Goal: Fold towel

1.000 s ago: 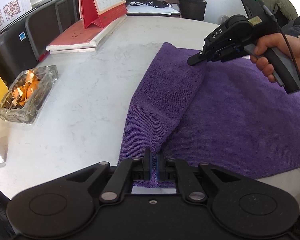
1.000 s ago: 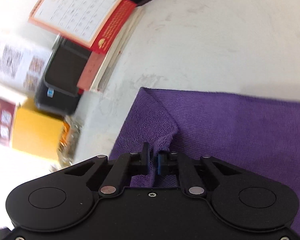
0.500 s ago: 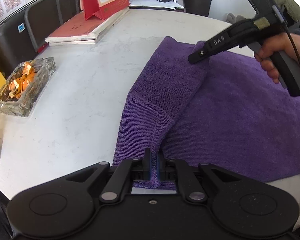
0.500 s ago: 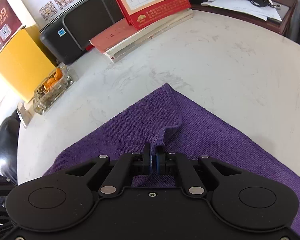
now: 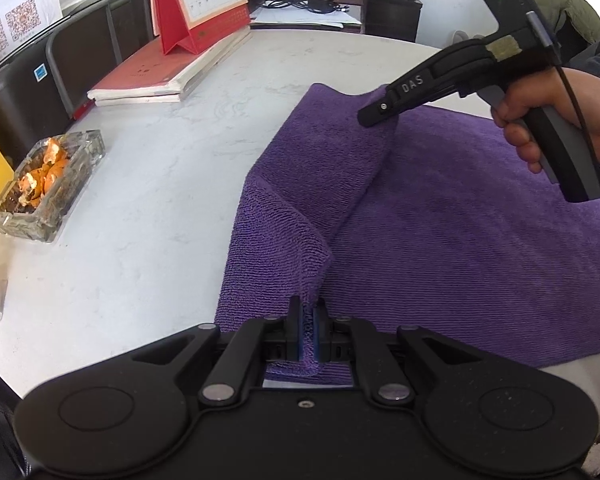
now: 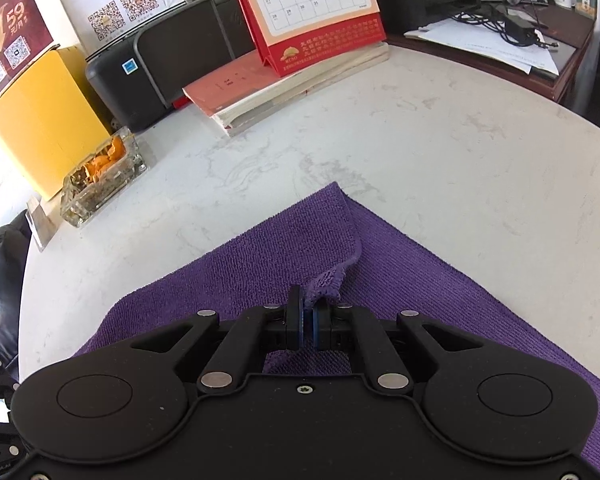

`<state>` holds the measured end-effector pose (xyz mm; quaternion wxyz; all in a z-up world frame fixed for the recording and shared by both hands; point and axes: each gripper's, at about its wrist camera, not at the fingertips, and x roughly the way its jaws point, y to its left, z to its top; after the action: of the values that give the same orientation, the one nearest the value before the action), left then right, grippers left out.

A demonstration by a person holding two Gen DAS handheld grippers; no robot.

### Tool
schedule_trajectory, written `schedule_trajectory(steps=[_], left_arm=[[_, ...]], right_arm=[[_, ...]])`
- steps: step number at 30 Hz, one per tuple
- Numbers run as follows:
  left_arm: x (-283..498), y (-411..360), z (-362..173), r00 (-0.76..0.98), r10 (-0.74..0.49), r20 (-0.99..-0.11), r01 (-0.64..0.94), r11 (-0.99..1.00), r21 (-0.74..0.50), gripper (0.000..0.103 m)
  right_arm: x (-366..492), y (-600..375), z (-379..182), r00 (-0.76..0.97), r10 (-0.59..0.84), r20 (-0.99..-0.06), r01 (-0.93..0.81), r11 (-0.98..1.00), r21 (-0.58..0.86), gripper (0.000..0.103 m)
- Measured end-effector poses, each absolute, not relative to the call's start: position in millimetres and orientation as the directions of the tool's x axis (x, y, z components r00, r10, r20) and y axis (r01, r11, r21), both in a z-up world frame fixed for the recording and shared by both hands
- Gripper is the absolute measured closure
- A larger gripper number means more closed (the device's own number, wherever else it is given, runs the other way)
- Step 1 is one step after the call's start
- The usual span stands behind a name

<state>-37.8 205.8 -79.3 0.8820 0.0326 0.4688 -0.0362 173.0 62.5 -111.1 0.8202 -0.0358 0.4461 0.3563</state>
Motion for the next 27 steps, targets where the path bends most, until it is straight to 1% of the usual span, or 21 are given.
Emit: schedule_trajectory(steps=[5, 14, 27], left_arm=[[-38, 196, -78, 0.549, -0.044, -0.834, 0.112, 0.994, 0.021, 0.099], [-40, 174, -80, 0.520, -0.032, -0.854, 0.121, 0.992, 0.037, 0.099], [-47, 134, -61, 0.528, 0.036, -0.848, 0.034, 0.997, 0.063, 0.099]], right_arm=[[175, 53, -108, 0.371, 0.545, -0.752, -0.598, 0.759, 0.256, 0.099], [179, 46, -112, 0.360, 0.522, -0.773, -0.579, 0.775, 0.253, 0.099], [185, 30, -96, 0.339, 0.588, -0.735, -0.633, 0.720, 0.285, 0.099]])
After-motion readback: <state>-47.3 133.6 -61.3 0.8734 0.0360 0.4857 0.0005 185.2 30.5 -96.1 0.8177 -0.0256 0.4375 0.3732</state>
